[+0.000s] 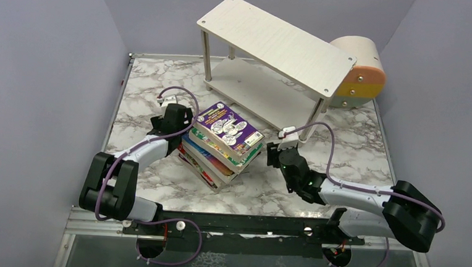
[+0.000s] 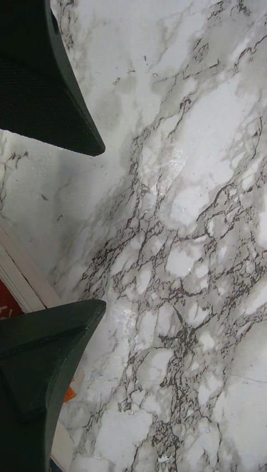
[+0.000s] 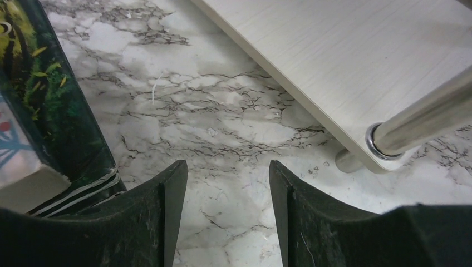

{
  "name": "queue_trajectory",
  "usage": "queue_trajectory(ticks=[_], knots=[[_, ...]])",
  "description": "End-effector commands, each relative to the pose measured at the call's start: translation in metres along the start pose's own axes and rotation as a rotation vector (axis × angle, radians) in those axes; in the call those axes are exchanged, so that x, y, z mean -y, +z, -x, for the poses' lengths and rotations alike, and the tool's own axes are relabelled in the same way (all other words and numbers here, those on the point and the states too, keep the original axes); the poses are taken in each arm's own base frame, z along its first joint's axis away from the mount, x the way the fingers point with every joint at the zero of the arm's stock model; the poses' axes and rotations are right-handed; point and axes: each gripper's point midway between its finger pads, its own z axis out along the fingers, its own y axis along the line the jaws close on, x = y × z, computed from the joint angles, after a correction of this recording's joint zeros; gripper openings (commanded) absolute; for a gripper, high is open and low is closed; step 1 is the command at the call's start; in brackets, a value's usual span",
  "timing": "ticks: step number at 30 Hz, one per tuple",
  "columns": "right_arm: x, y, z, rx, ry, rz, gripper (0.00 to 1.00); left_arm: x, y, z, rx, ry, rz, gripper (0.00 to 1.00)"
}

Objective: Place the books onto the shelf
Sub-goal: Adjust the book at the center of the board.

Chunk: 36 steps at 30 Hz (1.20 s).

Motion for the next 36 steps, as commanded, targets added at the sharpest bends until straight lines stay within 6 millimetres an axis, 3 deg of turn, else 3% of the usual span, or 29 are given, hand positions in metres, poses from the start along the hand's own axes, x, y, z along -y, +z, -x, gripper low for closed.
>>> queue_trajectory(ticks=[1, 12, 19, 36], knots=[[-0.021, 0.012, 0.02, 0.064, 0.0, 0.089, 0.55, -0.011, -0.007, -0.036, -0.123, 0.063, 0.0, 0.99], [-0.037, 0.014, 0.042, 0.197, -0.025, 0.28, 0.55, -0.009, -0.006, -0.035, -0.12, 0.057, -0.01, 0.99], [-0.055, 0.009, 0.038, 0.226, -0.067, 0.409, 0.55, -0.012, -0.007, -0.03, -0.104, 0.043, -0.001, 0.99], [-0.095, 0.007, 0.044, 0.209, -0.074, 0.599, 0.53, -0.031, -0.029, 0.033, 0.075, -0.142, 0.036, 0.99]])
